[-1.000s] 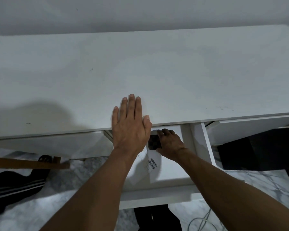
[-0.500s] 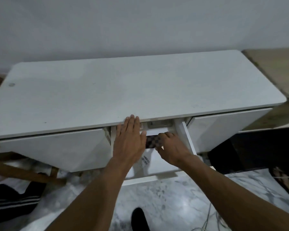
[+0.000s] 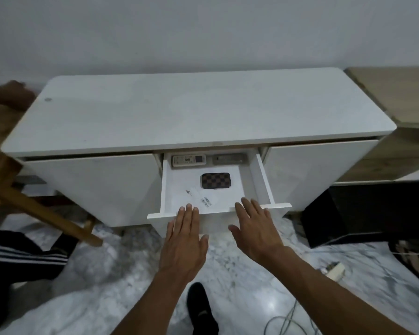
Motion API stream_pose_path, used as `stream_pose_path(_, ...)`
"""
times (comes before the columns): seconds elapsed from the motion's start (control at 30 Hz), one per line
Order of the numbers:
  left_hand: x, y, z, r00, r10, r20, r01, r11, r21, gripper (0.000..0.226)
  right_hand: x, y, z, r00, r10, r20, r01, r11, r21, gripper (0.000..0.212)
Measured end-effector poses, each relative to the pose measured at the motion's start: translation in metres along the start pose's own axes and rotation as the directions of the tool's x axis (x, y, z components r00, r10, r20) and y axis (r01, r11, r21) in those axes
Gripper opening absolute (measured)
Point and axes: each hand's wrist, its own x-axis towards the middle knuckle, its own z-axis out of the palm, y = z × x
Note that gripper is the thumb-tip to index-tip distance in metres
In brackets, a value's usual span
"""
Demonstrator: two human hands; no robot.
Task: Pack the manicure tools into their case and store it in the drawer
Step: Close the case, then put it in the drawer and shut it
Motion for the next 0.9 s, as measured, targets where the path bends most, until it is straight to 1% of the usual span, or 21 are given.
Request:
stream_pose_path(0.1, -0.010, 0.007, 0.005, 1.000, -0.024, 0.002, 0.024, 0.999, -0.026, 0.066, -0.016, 0.003, 0.013, 1.000, 0.018, 0.021, -0.017, 1.000, -0.022, 0.070)
stream_pose_path(0.2, -0.012, 0.011, 0.007, 0.999, -0.032, 0.020, 0.032, 0.999, -0.017, 0.068, -0.019, 0.001, 0.019, 0.999, 0.017, 0.044, -0.016, 1.000, -0.026, 0.077)
stream_pose_path(0.33, -0.002, 0.007, 0.006, 0.997, -0.055, 0.061, 0.057, 0.998, -0.040, 0.071, -0.007, 0.000, 0.013, 0.998, 0.005, 0.064, -0.005, 1.000, -0.003, 0.080)
stream_pose_path(0.43, 0.024, 0.001, -0.001, 0.996, -0.045, 0.074, 0.050, 0.997, -0.060, 0.073, 0.017, 0.000, 0.000, 0.997, 0.005, 0.077, -0.007, 1.000, 0.019, 0.081)
stream_pose_path(0.5, 0.046, -0.002, -0.007, 0.996, -0.053, 0.065, 0.056, 0.998, -0.042, 0.075, 0.039, 0.000, -0.009, 0.997, 0.011, 0.076, -0.013, 1.000, 0.024, 0.082)
stream_pose_path(0.67, 0.104, -0.012, -0.016, 0.994, -0.076, 0.077, 0.080, 0.995, -0.057, 0.075, 0.096, 0.001, -0.025, 0.998, 0.035, 0.042, -0.037, 0.999, 0.032, 0.080)
stream_pose_path(0.9, 0.157, -0.025, -0.025, 0.992, -0.059, 0.112, 0.065, 0.997, -0.052, 0.075, 0.149, 0.007, -0.037, 0.999, 0.032, 0.042, -0.031, 0.999, -0.033, 0.081)
